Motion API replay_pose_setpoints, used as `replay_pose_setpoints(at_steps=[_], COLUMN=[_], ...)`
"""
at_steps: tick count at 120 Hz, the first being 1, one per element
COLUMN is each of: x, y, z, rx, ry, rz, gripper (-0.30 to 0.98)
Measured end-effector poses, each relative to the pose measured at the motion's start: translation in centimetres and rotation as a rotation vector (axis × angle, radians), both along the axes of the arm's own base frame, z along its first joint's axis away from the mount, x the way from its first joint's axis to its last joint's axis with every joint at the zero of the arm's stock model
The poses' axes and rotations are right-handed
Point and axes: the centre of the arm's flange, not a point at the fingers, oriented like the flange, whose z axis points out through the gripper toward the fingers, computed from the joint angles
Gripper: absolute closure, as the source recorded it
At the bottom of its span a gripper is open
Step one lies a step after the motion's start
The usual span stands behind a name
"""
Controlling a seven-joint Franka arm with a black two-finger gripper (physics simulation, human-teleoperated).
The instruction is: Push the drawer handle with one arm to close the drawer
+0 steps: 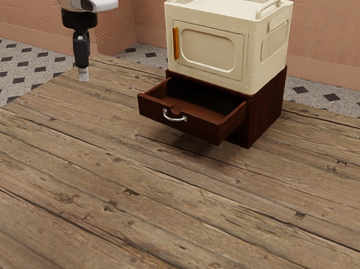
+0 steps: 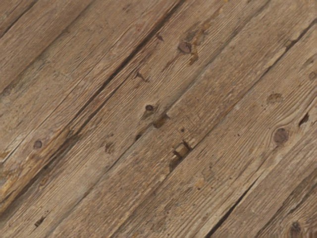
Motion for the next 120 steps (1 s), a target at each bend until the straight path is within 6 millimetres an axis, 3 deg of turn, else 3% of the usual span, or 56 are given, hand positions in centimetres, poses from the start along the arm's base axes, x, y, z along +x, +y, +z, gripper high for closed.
replay_pose_setpoints(at_steps=[23,31,38,42,49,53,59,72,81,99,120], x=[-0.1,-2.4,-7.0,-9.1,-11.4,-12.2,-12.6,-12.9,-12.8,-10.2,-6.7], y=[0.9,0.7,0.0,-2.1,-9.3,-11.3,-12.3,-10.8,-9.8,-9.6,-9.1], z=[0.4,5.7,11.6,13.4,14.2,13.2,10.1,2.8,-1.2,-7.8,-14.1], rx=[-0.022,-0.006,0.020,0.021,0.012,0.015,0.031,0.063,0.067,0.016,0.004], ry=[-0.008,-0.109,-0.207,-0.227,-0.219,-0.182,-0.101,0.058,0.116,0.196,0.206], rz=[0.014,0.022,0.063,0.074,0.019,0.032,0.093,0.287,0.403,0.533,0.674], gripper=[0.00,0.00,0.00,0.00,0.00,0.00,0.00,0.02,0.18,0.52,0.69])
